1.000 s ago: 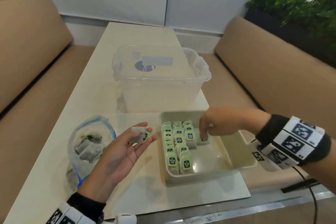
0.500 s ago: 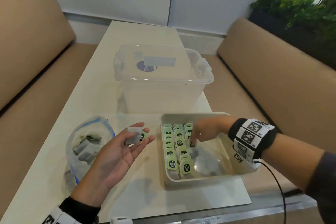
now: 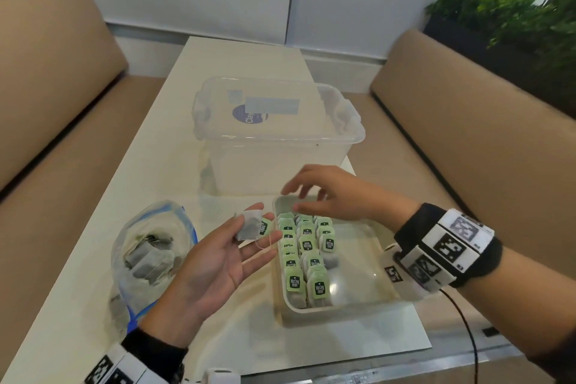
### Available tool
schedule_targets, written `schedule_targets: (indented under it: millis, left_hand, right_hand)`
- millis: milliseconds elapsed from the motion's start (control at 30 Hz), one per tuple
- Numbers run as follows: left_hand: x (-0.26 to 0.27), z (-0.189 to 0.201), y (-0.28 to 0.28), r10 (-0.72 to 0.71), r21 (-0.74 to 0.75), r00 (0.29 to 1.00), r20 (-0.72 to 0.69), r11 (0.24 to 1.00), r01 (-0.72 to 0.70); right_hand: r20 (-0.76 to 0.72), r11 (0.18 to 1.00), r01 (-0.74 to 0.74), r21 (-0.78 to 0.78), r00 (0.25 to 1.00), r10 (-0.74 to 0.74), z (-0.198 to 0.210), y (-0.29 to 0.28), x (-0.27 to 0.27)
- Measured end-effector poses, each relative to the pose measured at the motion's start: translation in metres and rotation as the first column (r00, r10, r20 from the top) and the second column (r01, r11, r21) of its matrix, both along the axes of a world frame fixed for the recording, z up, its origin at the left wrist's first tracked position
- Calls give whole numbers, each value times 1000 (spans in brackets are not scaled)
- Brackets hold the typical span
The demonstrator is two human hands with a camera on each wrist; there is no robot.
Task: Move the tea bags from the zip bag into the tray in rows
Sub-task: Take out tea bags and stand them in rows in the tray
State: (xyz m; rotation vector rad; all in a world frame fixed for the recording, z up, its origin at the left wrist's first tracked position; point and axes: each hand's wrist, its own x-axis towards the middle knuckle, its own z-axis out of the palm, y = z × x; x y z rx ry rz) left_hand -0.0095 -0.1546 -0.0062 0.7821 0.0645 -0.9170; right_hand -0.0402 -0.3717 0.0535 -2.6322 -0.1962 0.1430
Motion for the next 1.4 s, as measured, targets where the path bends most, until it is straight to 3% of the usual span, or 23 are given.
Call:
schedule_targets:
  millis: [233,367,467,667,900,1000,1167,1300,1400]
  left_hand:
    - [-7,8,-6,-129,3,987,96,992,129]
    - [-4,9,-5,-72,-53,996,57,996,75]
    - [-2,5,-4,20,-4,988,154,1000,-20]
    - [-7,5,-4,-52,207,870,491,977,-58]
    - [-7,2,-3,-123,265,767,630,962,-63]
    - [-7,5,-1,-173,254,766,619,967,13]
    - [-8,13,1,-162,55,892,423,987,154]
    - [-8,17,3,-143,-61,936,322,983,171]
    - [-5,17,3,-107,-39,941,322,991,126]
  right_hand:
    - [130,992,-130,-1,983,129,5,41,-1]
    - [156,992,-121,26,981,116,6,41,-6]
    - [109,987,-153,46,983,147,11,36,-11]
    - [115,972,-33,231,993,7,11,31,-10]
    - [94,971,-7,240,995,-16,10,33,-8]
    - [7,963,-111,246,994,113,16,35,-11]
    - [-6,944,-199,262,978,207,25,37,-12]
    - [59,936,-237,259,972,229,34,41,-12]
    - [81,948,-235,216,971,223,47,44,-11]
